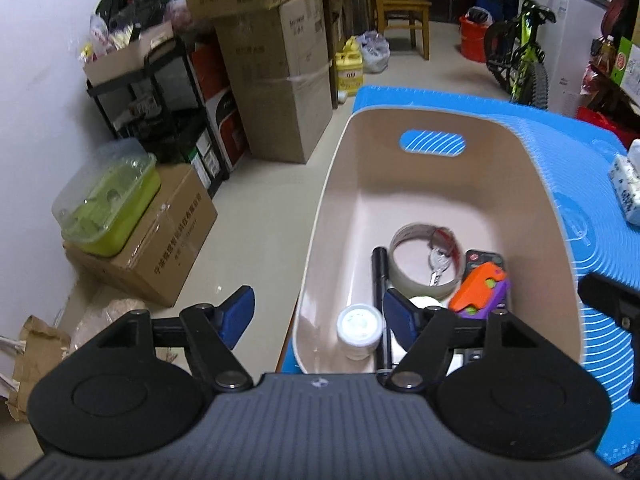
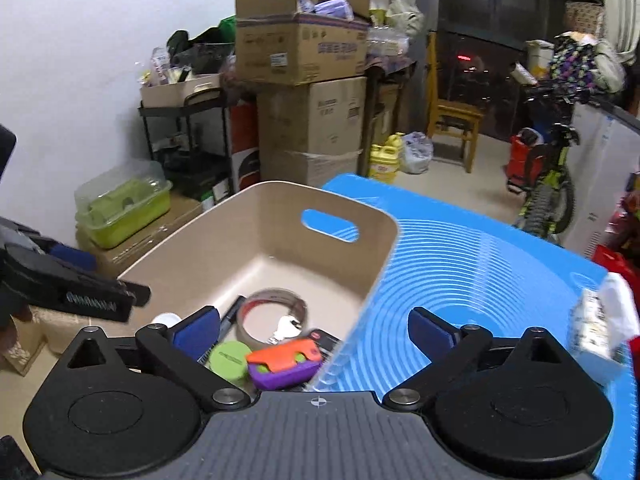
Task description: Organize rigid objects
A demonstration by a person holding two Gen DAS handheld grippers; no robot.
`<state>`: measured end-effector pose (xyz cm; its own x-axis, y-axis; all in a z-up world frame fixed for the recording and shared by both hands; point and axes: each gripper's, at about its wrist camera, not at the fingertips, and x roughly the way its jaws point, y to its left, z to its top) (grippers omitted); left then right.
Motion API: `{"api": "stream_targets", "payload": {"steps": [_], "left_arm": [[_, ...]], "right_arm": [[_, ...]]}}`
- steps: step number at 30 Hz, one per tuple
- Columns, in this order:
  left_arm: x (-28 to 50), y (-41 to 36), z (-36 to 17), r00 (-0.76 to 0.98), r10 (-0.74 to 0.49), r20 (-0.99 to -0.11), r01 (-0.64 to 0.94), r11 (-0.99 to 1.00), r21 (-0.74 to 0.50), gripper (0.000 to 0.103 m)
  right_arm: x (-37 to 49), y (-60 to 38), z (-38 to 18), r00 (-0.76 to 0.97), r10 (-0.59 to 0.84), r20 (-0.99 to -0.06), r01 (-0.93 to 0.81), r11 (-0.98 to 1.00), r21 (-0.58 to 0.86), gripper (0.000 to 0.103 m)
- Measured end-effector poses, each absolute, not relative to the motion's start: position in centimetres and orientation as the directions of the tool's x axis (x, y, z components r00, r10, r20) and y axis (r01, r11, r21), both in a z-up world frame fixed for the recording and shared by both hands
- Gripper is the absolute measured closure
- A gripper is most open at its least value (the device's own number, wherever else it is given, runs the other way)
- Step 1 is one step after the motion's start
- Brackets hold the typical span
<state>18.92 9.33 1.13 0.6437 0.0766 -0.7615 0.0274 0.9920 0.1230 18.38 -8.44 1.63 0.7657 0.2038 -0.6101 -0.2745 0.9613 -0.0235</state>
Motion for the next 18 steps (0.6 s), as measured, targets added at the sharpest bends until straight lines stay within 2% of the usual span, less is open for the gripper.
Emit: {"api": "stream_targets", "payload": {"steps": [18], "left_arm": [[12.0, 5.6, 6.3, 0.705, 0.018, -0.709, 0.093, 0.989, 0.118, 0.03]], "right_arm": [[9.8, -13.9, 6.3, 0.811, 0.101, -0.576, -0.12, 0.993, 0.005, 0.003]]}}
